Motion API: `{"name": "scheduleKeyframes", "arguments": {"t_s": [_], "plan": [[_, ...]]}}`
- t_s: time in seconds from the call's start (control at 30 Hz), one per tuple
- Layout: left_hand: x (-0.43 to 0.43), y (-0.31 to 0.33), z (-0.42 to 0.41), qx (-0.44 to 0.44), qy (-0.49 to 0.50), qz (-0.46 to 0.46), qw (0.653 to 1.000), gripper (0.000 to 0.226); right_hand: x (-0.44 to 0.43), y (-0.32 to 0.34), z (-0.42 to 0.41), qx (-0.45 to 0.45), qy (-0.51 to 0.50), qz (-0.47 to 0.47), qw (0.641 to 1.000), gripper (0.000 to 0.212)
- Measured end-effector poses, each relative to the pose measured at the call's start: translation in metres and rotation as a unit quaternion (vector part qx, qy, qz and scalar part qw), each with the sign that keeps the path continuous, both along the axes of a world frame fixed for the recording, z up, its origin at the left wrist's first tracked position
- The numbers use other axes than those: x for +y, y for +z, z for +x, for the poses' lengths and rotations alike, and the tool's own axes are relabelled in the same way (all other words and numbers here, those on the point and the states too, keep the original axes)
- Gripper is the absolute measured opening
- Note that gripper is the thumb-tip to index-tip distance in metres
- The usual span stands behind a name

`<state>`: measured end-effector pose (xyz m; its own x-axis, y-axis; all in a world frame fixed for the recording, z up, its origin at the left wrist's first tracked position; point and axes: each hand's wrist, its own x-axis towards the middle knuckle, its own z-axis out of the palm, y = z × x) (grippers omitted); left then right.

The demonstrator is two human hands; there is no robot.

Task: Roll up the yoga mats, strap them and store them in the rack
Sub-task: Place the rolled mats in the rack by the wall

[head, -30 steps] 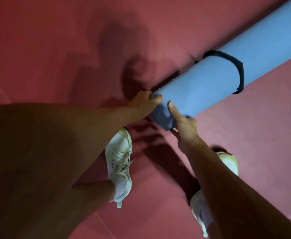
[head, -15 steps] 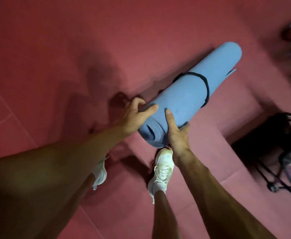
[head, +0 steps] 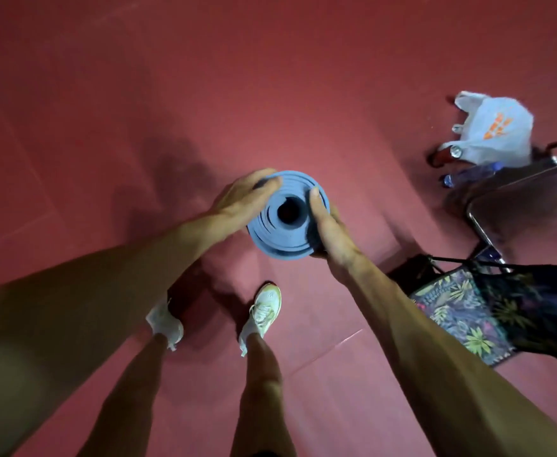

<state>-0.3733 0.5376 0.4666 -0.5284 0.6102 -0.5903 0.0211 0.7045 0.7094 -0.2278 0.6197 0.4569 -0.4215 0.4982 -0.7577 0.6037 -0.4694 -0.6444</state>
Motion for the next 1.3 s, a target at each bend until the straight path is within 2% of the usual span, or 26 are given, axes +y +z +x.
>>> {"name": "scheduleKeyframes", "arguments": {"t_s": [0.07, 0.13, 0.3, 0.43, 0.5, 0.57, 0.67, 0.73, 0.8, 0.9, 1.03, 1.1, 1.2, 1.3], "plan": [[-0.027, 0.036, -0.013, 0.013, 0.032, 0.009, 0.999, 0.022, -0.018, 0.034, -0.016, 0.028, 0.053, -0.006, 0.998, 0.064], [-0.060, 0.069, -0.028, 0.030, 0.064, 0.020, 0.997, 0.027, -0.043, 0.066, -0.031, 0.051, 0.120, -0.007, 0.991, 0.079], [-0.153, 0.157, -0.053, 0.080, 0.150, 0.047, 0.984, 0.027, -0.120, 0.142, -0.055, 0.152, 0.216, 0.018, 0.964, 0.083], [-0.250, 0.221, -0.064, 0.129, 0.224, 0.068, 0.964, 0.026, -0.191, 0.189, -0.071, 0.264, 0.356, 0.056, 0.895, 0.104], [-0.302, 0.250, -0.063, 0.163, 0.260, 0.077, 0.949, 0.026, -0.230, 0.207, -0.086, 0.301, 0.406, 0.112, 0.856, 0.122], [-0.354, 0.277, -0.055, 0.202, 0.317, 0.097, 0.922, 0.024, -0.275, 0.227, -0.100, 0.338, 0.417, 0.177, 0.825, 0.128], [-0.438, 0.311, -0.033, 0.270, 0.401, 0.120, 0.867, 0.020, -0.348, 0.271, -0.108, 0.357, 0.412, 0.263, 0.796, 0.121], [-0.497, 0.334, -0.007, 0.284, 0.441, 0.138, 0.840, 0.025, -0.396, 0.301, -0.107, 0.373, 0.443, 0.311, 0.754, 0.111], [-0.554, 0.357, 0.021, 0.276, 0.450, 0.173, 0.832, 0.032, -0.442, 0.327, -0.108, 0.404, 0.474, 0.333, 0.707, 0.100], [-0.633, 0.383, 0.058, 0.239, 0.431, 0.264, 0.829, 0.026, -0.510, 0.357, -0.108, 0.459, 0.504, 0.312, 0.662, 0.091], [-0.733, 0.397, 0.109, 0.244, 0.385, 0.285, 0.843, 0.075, -0.599, 0.380, -0.103, 0.498, 0.554, 0.256, 0.617, 0.086], [-0.773, 0.400, 0.140, 0.243, 0.403, 0.264, 0.842, 0.090, -0.644, 0.384, -0.099, 0.503, 0.587, 0.225, 0.593, 0.083], [-0.825, 0.398, 0.183, 0.294, 0.478, 0.224, 0.797, 0.097, -0.719, 0.386, -0.086, 0.517, 0.636, 0.185, 0.542, 0.085], [-0.877, 0.398, 0.220, 0.359, 0.544, 0.186, 0.735, 0.090, -0.793, 0.384, -0.068, 0.526, 0.676, 0.174, 0.485, 0.084]]}}
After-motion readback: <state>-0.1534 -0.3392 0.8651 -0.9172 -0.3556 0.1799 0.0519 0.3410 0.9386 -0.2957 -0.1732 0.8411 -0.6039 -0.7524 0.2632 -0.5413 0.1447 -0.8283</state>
